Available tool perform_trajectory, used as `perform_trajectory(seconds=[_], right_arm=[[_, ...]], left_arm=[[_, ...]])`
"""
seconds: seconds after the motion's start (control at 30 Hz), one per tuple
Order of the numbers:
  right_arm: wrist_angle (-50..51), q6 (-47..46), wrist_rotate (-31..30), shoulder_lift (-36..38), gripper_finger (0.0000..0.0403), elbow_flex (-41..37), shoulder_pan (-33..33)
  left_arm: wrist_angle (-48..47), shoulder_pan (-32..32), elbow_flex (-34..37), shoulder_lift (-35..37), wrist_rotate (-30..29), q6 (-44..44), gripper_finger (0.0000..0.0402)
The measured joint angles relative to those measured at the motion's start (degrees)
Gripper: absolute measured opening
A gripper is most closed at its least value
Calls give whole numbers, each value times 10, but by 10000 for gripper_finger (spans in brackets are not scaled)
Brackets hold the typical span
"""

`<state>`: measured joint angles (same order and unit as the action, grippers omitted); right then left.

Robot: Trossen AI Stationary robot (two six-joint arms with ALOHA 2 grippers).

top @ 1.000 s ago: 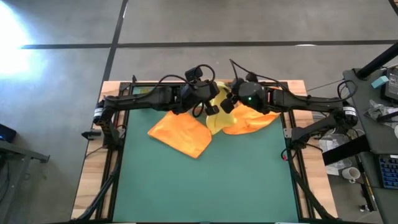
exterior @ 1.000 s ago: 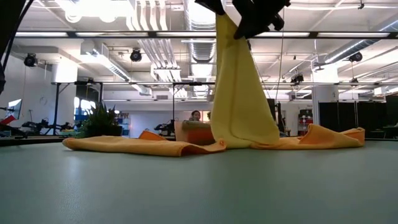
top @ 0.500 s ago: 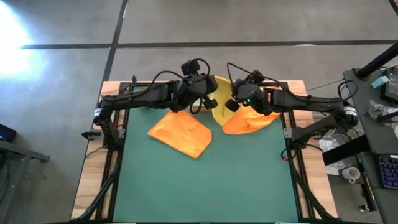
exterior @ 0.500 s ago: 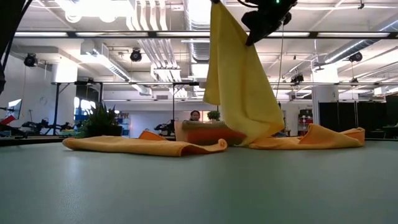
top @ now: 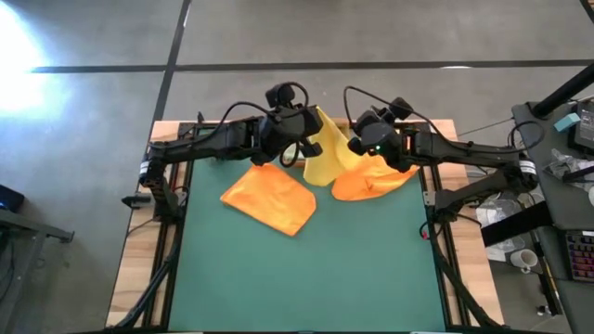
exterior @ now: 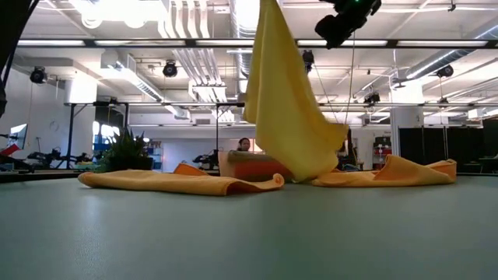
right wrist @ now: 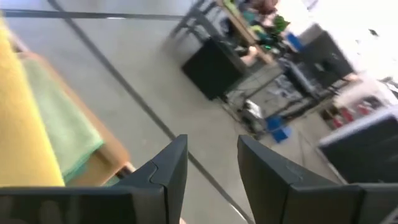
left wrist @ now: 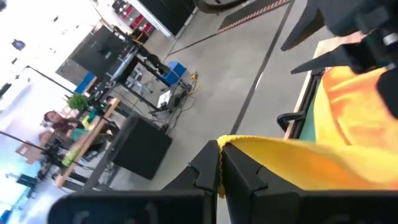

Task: Fold microfiber towels
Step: Fold the yellow microfiber towel

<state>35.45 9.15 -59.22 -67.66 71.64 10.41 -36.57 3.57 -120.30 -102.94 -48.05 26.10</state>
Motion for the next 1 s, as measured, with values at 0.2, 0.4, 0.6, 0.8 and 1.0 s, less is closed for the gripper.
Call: perform_trajectory(seconds=[0.2,0.4,0.6,0.8,1.0], right_arm=[[6,-14,214,40,132,1,0],[38,-70,363,62,132,-18,-17],[49,-94,368,60,132,-63,-67],[36,-162,368,60,132,-122,-116],[-75,-183,368,41,132,-175,-153]], left_arm=[[0,0,1,0,0,16,0],[0,1,2,0,0,16,0],[0,1,3,0,0,20,0],[0,1,5,0,0,45,0],[-39,1,7,0,-1,35,0]])
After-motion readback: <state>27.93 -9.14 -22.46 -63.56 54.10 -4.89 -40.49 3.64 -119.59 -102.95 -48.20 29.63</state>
